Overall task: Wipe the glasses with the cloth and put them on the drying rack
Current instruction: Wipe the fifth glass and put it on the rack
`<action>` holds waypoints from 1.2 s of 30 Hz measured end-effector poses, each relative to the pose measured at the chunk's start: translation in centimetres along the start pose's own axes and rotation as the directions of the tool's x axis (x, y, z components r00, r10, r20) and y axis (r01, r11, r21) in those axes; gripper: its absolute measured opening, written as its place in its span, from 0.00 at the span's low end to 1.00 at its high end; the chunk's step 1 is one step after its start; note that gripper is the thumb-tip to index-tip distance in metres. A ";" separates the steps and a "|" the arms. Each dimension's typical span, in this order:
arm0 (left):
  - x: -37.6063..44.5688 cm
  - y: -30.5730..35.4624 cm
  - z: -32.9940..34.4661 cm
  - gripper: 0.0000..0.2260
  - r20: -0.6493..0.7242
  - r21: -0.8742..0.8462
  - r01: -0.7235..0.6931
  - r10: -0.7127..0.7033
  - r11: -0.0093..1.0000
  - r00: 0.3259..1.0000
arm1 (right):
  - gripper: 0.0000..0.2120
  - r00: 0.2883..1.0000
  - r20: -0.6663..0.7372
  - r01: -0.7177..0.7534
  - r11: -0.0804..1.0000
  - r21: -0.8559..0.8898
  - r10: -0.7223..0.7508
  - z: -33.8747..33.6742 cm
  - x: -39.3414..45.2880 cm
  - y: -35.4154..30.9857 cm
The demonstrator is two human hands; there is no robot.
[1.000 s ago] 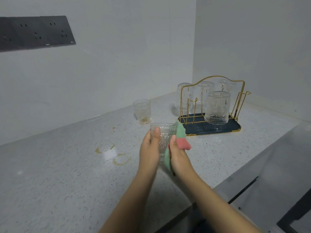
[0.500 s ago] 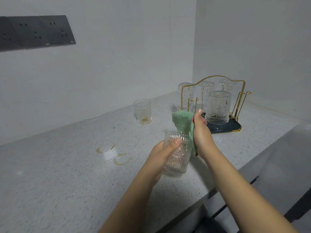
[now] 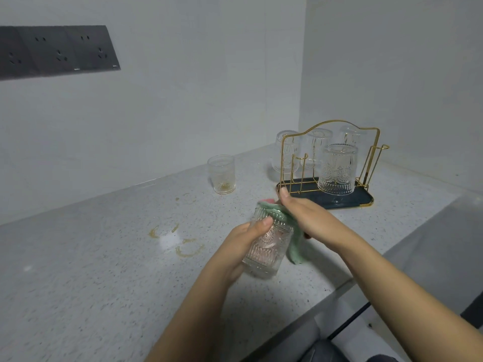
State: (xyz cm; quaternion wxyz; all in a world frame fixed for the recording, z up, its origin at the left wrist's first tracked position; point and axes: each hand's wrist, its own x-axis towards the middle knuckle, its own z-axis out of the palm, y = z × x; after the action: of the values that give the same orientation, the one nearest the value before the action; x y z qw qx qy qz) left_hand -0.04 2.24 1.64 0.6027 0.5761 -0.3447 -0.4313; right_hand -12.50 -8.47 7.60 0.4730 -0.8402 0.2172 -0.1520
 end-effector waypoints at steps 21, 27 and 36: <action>0.0 0.6 -1.3 0.29 0.116 -0.176 0.147 -0.128 0.973 0.985 | 0.19 0.775 0.631 -0.201 0.930 0.307 -0.041 -1.4 0.7 3.0; -0.1 0.1 1.5 0.12 -0.178 0.094 -0.258 0.271 0.962 0.946 | 0.30 0.868 0.488 -0.348 0.586 0.732 -0.094 -1.1 1.2 3.1; -0.1 -0.1 1.7 0.24 -0.081 -0.221 0.243 -0.267 0.944 0.960 | 0.12 0.846 0.513 0.388 0.827 -0.406 -0.145 0.9 -0.4 1.8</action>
State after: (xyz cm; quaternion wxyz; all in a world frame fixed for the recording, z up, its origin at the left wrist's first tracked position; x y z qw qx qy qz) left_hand -1.60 1.64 1.67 0.6170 0.5722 -0.1863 -0.5072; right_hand -12.84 -8.49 5.57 0.2526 -0.9665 0.0070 0.0458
